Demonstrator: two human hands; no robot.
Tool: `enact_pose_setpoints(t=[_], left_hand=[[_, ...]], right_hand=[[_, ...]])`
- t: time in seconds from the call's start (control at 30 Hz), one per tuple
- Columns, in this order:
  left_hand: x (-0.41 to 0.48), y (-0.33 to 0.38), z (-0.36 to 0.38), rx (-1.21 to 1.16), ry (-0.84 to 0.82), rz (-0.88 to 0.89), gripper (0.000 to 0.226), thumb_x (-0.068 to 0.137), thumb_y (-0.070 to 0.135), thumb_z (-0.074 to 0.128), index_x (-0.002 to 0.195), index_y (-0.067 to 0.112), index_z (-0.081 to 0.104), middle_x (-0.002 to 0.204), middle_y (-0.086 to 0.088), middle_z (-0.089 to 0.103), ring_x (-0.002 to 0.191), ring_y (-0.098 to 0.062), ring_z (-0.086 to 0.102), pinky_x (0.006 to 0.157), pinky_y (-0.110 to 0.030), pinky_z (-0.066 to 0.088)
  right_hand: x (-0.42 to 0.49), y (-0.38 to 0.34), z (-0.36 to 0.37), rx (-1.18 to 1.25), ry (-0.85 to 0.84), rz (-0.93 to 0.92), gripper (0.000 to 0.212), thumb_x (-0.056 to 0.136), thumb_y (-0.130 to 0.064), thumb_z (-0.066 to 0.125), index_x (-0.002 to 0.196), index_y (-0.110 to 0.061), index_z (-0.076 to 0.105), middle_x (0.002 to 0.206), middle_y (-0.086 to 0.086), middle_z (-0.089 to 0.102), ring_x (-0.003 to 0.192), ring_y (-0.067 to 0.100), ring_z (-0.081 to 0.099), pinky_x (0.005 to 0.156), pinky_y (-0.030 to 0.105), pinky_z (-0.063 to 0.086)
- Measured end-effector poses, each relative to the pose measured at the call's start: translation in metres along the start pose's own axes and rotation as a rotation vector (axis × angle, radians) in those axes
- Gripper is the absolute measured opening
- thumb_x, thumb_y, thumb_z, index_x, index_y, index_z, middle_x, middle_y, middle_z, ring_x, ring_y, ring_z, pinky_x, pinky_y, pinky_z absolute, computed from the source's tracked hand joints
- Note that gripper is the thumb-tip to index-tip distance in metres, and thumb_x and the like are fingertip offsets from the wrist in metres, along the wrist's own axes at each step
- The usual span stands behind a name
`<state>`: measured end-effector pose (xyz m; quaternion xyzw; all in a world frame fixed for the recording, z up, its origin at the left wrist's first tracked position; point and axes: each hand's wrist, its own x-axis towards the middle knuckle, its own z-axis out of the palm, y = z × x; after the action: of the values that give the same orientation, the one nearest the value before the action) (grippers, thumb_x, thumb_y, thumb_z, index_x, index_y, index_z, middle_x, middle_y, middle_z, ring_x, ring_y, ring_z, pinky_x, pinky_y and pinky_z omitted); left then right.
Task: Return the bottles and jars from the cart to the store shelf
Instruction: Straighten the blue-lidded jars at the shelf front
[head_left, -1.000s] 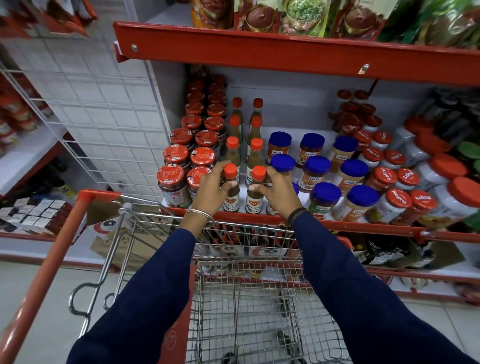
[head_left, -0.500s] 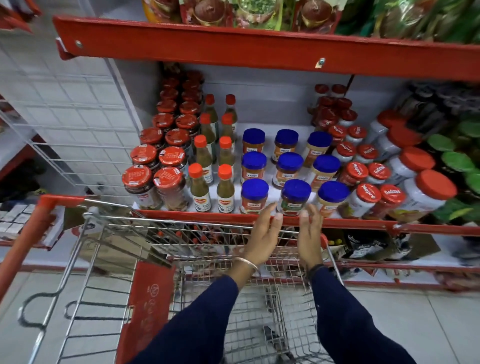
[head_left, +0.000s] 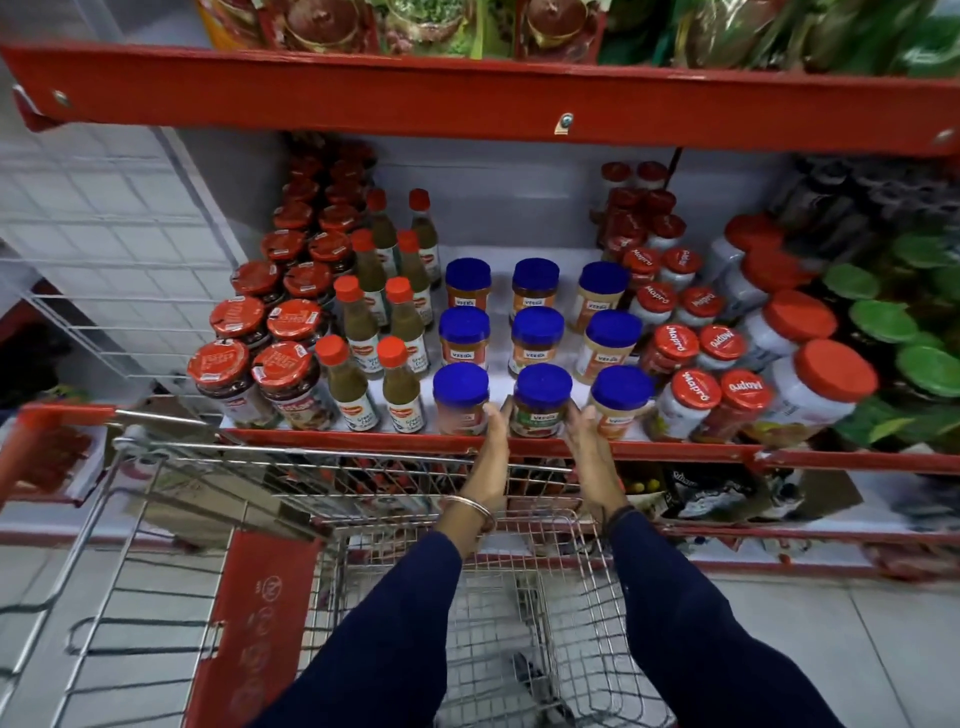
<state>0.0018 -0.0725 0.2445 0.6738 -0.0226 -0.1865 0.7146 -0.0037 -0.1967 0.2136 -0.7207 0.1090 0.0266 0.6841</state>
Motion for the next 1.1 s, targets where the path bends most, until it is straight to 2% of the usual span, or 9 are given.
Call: enact_pose_setpoints(t=[0.1, 0.23, 0.37, 0.43, 0.53, 0.63, 0.87, 0.97, 1.1], left_hand=[[-0.001, 0.001, 0.000, 0.037, 0.023, 0.008, 0.114, 0.046, 0.097, 0.010, 0.140, 0.033, 0.019, 0.136, 0.013, 0.030, 0.129, -0.005, 0.024, 0.104, -0.031, 0.018], [0.003, -0.003, 0.002, 0.038, 0.081, -0.007, 0.052, 0.091, 0.053, -0.001, 0.133, 0.038, 0.024, 0.138, 0.009, 0.034, 0.133, -0.012, 0.028, 0.106, -0.034, 0.021], [-0.008, -0.018, 0.023, 0.120, 0.447, 0.161, 0.026, 0.097, 0.044, 0.024, 0.103, 0.040, 0.049, 0.112, 0.012, 0.053, 0.102, 0.011, 0.047, 0.090, -0.019, 0.038], [-0.018, -0.026, 0.046, 0.161, 0.457, 0.261, 0.032, 0.092, 0.045, 0.029, 0.110, 0.029, 0.050, 0.113, 0.007, 0.052, 0.101, 0.013, 0.047, 0.085, -0.004, 0.037], [-0.018, -0.030, 0.076, 0.174, 0.213, 0.228, 0.045, 0.094, 0.046, 0.023, 0.130, 0.025, 0.041, 0.134, 0.010, 0.040, 0.120, 0.009, 0.037, 0.097, -0.008, 0.030], [0.003, -0.027, 0.089, 0.064, 0.124, 0.081, 0.062, 0.089, 0.060, 0.013, 0.142, 0.028, 0.020, 0.153, 0.007, 0.018, 0.138, -0.005, 0.019, 0.111, -0.029, 0.022], [0.029, -0.018, 0.087, -0.134, 0.042, -0.084, 0.130, 0.040, 0.099, 0.020, 0.145, 0.023, 0.017, 0.153, 0.001, 0.024, 0.140, -0.018, 0.021, 0.114, -0.044, 0.018], [0.031, -0.020, 0.080, -0.151, 0.029, -0.133, 0.112, 0.058, 0.090, 0.012, 0.145, 0.019, 0.016, 0.155, -0.004, 0.019, 0.142, -0.021, 0.019, 0.115, -0.046, 0.019], [0.031, -0.013, 0.079, -0.162, 0.043, -0.144, 0.074, 0.088, 0.058, -0.006, 0.145, 0.017, 0.016, 0.156, -0.007, 0.017, 0.142, -0.022, 0.019, 0.115, -0.047, 0.021]], right_hand=[[-0.002, -0.002, -0.001, 0.007, -0.006, 0.002, 0.093, 0.057, -0.095, 0.024, 0.131, -0.040, 0.037, 0.134, -0.012, 0.042, 0.130, 0.012, 0.039, 0.111, 0.034, 0.026], [-0.005, -0.003, -0.003, -0.041, -0.050, -0.007, 0.086, 0.065, -0.090, 0.016, 0.135, -0.043, 0.031, 0.137, -0.013, 0.037, 0.131, 0.010, 0.035, 0.106, 0.031, 0.023], [-0.016, 0.013, -0.009, -0.057, 0.141, -0.121, 0.068, 0.080, -0.069, 0.027, 0.126, -0.025, 0.052, 0.134, 0.003, 0.055, 0.125, 0.018, 0.050, 0.107, 0.038, 0.038], [-0.025, 0.025, -0.022, -0.022, 0.317, -0.211, 0.054, 0.084, -0.058, 0.033, 0.112, -0.019, 0.059, 0.120, 0.006, 0.062, 0.114, 0.021, 0.056, 0.100, 0.047, 0.045], [-0.025, 0.034, -0.047, 0.054, 0.409, -0.209, 0.058, 0.085, -0.059, 0.033, 0.121, -0.018, 0.052, 0.128, 0.007, 0.055, 0.118, 0.023, 0.053, 0.102, 0.051, 0.042], [-0.016, 0.029, -0.062, 0.059, 0.295, -0.141, 0.076, 0.080, -0.073, 0.027, 0.138, -0.026, 0.037, 0.148, 0.002, 0.039, 0.133, 0.017, 0.040, 0.110, 0.042, 0.033], [-0.001, 0.009, -0.080, 0.100, 0.068, -0.089, 0.092, 0.063, -0.091, 0.029, 0.135, -0.035, 0.035, 0.136, -0.015, 0.042, 0.115, -0.018, 0.041, 0.100, 0.011, 0.034], [-0.003, 0.006, -0.084, 0.135, 0.068, -0.095, 0.114, 0.057, -0.094, 0.031, 0.141, -0.017, 0.033, 0.134, -0.010, 0.043, 0.118, -0.007, 0.045, 0.086, -0.003, 0.037], [-0.005, 0.005, -0.085, 0.147, 0.098, -0.085, 0.114, 0.055, -0.095, 0.031, 0.139, -0.018, 0.036, 0.133, -0.006, 0.044, 0.125, 0.009, 0.043, 0.088, 0.003, 0.039]])
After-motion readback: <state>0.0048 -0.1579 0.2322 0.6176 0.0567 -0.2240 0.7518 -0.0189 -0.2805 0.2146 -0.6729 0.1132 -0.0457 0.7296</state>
